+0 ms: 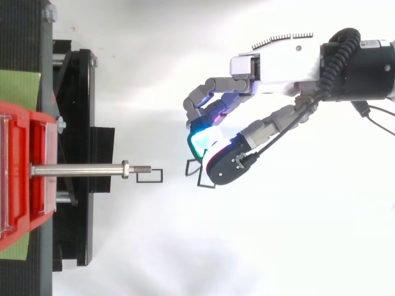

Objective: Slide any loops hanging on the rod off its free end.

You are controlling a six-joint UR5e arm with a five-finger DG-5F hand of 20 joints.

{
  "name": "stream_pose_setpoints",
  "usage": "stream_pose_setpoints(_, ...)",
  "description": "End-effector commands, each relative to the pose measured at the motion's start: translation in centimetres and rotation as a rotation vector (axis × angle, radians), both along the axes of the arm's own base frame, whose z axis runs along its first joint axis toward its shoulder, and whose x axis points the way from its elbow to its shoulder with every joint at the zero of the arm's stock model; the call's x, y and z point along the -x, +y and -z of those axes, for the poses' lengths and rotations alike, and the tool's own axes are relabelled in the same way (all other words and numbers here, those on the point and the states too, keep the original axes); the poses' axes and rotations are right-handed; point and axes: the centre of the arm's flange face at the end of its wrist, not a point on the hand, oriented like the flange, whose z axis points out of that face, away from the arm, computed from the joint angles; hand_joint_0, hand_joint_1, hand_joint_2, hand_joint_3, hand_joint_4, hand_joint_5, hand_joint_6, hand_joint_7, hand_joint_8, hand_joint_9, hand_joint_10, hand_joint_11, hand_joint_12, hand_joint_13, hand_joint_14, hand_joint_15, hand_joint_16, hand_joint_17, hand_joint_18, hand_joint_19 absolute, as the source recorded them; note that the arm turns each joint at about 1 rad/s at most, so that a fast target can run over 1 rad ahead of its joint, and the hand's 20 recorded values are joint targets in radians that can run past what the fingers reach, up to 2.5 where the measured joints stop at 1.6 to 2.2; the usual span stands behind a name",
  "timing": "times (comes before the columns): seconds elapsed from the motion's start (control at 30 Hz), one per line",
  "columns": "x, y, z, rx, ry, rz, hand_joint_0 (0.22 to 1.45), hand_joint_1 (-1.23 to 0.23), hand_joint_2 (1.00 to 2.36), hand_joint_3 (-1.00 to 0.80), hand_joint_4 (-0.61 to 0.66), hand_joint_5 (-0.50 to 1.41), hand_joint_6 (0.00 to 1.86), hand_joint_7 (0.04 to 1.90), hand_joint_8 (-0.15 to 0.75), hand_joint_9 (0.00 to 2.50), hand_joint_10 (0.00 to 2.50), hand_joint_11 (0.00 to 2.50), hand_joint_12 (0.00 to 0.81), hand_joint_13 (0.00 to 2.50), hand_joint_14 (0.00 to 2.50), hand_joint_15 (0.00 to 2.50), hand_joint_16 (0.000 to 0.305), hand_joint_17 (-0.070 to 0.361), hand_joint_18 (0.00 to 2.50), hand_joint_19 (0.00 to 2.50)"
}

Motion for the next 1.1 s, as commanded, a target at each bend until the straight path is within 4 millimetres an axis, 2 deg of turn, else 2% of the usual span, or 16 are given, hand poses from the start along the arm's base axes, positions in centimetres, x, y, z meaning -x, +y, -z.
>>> stream_pose_setpoints(0.0, 0.01, -0.03, 0.02, 0.0, 0.001, 0.0, 0.57, -0.71, 1.03, -0.18, 0.16, -0.19, 0.78, 1.4, 0.32, 0.74, 0.01, 0.2, 0.342, 0.5, 0.0, 0.0, 0.046, 0.103, 0.47, 0.03)
stream_pose_setpoints(0.17, -0.01, 0.08, 0.02, -0.012, 0.002, 0.002, 0.63, -0.8, 1.03, -0.15, 0.19, -0.2, 0.79, 1.39, 0.323, 0.73, 0.01, 0.21, 0.343, 0.5, 0.0, 0.0, 0.046, 0.103, 0.48, 0.02)
stream_pose_setpoints(0.23, 0.01, -0.03, 0.02, -0.018, 0.003, 0.006, 0.65, -0.81, 1.02, -0.23, 0.21, -0.21, 0.8, 1.37, 0.322, 0.74, 0.01, 0.21, 0.343, 0.5, 0.0, 0.0, 0.046, 0.104, 0.49, 0.01)
stream_pose_setpoints(0.3, 0.03, -0.03, 0.03, -0.024, 0.005, 0.007, 0.66, -0.83, 1.01, -0.38, 0.23, -0.21, 0.79, 1.36, 0.323, 0.74, 0.01, 0.21, 0.343, 0.51, 0.0, 0.0, 0.046, 0.104, 0.51, 0.01)
stream_pose_setpoints(0.43, 0.06, -0.03, 0.05, -0.037, 0.009, 0.011, 0.64, -0.82, 1.0, -0.5, 0.24, -0.2, 0.79, 1.36, 0.329, 0.76, 0.01, 0.22, 0.342, 0.52, 0.0, 0.0, 0.046, 0.105, 0.53, 0.01)
stream_pose_setpoints(0.77, 0.14, 0.08, 0.06, -0.045, 0.02, 0.012, 0.6, -0.75, 1.0, -0.5, 0.2, -0.18, 0.79, 1.41, 0.341, 0.81, 0.01, 0.24, 0.34, 0.53, 0.0, 0.0, 0.046, 0.103, 0.53, 0.03)
stream_pose_setpoints(0.83, 0.2, -0.02, 0.01, -0.049, 0.02, 0.013, 0.59, -0.74, 1.0, -0.44, 0.18, -0.18, 0.79, 1.42, 0.337, 0.8, 0.01, 0.24, 0.341, 0.53, 0.0, 0.0, 0.045, 0.102, 0.52, 0.03)
stream_pose_setpoints(0.9, 0.19, 0.11, 0.01, -0.056, 0.021, 0.012, 0.58, -0.72, 1.02, -0.29, 0.11, -0.19, 0.82, 1.46, 0.343, 0.8, 0.01, 0.24, 0.338, 0.52, 0.0, 0.0, 0.045, 0.102, 0.49, 0.03)
stream_pose_setpoints(1.0, 0.16, 0.0, -0.05, -0.062, 0.02, 0.016, 0.57, -0.71, 1.02, -0.22, 0.19, -0.2, 0.77, 1.4, 0.334, 0.77, 0.01, 0.23, 0.341, 0.5, 0.0, 0.0, 0.045, 0.101, 0.46, 0.03)
stream_pose_setpoints(1.07, 0.21, 0.0, 0.01, -0.064, 0.022, 0.016, 0.58, -0.73, 1.02, -0.31, 0.22, -0.19, 0.75, 1.41, 0.329, 0.76, 0.01, 0.22, 0.341, 0.49, 0.0, 0.0, 0.045, 0.101, 0.45, 0.04)
